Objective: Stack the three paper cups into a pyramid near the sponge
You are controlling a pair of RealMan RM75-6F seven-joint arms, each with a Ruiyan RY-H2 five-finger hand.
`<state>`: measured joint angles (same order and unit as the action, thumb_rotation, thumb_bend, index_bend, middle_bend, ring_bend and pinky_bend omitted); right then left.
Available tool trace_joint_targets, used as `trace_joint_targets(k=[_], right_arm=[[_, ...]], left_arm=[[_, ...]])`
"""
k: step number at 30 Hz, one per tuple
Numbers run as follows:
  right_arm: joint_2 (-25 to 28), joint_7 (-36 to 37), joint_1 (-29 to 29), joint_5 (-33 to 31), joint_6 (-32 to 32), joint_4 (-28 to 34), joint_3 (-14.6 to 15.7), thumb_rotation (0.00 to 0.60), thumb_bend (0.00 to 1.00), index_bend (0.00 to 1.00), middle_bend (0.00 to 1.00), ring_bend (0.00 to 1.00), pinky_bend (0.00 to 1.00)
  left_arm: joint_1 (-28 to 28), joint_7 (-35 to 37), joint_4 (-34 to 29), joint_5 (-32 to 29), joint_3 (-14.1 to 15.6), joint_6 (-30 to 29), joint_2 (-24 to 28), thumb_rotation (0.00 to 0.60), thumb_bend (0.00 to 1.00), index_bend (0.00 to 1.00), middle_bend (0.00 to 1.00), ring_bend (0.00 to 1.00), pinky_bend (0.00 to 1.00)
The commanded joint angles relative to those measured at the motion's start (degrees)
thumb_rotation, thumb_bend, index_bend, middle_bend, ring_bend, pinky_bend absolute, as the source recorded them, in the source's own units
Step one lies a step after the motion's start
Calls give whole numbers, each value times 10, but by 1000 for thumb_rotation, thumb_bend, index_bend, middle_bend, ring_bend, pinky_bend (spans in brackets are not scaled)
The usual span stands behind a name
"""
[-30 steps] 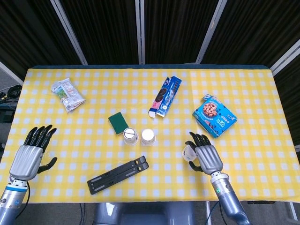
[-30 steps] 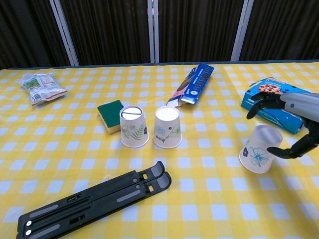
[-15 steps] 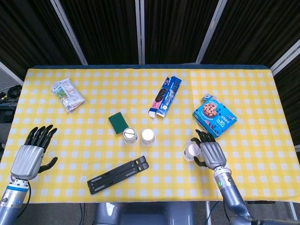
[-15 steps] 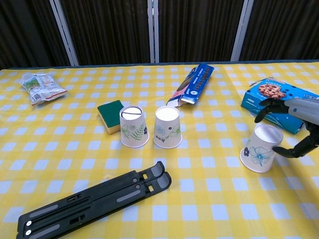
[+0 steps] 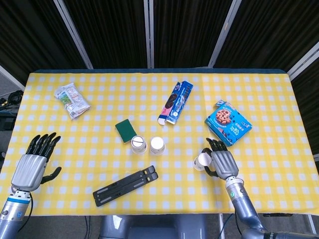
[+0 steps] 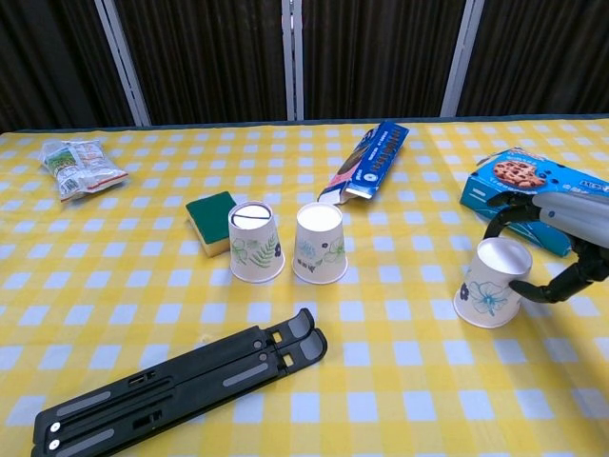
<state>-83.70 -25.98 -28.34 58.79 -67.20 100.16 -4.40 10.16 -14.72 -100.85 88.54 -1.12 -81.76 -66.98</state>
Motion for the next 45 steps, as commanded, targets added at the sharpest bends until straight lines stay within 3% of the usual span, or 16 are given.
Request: trace_joint_targets(k=[1,6,11,21,29,45], right_arm=[[0,7,-1,8,1,6,-4,600,320,425,39,0,0],[5,-1,-15,21,1,29,-24,600,320,425,38,0,0],[6,-28,-44,17,0,56,-64,600,320,425,42,0,0],[-2,-113,-118,-52,-11,105,-147,600,319,423,46,0,0],[-36,-123,-152,-86,-1,96,-155,600,320,422,47,0,0],[-127,-154,-230,-139,6,16,-163,600,320,420,47,0,0]], left_arm=[[0,0,0,1,0,-1,0,600,281,0,0,0,0],[0,4,0,1,0,0,1,600,282,0,0,0,0],[1,11,1,-3,-2,3,4,600,282,0,0,0,0],[4,49,8,-14,-8,9,16,600,281,0,0,0,0],[5,65,11,-13,-8,11,22,600,282,0,0,0,0],[9,104,16,-16,-8,20,36,600,281,0,0,0,0]])
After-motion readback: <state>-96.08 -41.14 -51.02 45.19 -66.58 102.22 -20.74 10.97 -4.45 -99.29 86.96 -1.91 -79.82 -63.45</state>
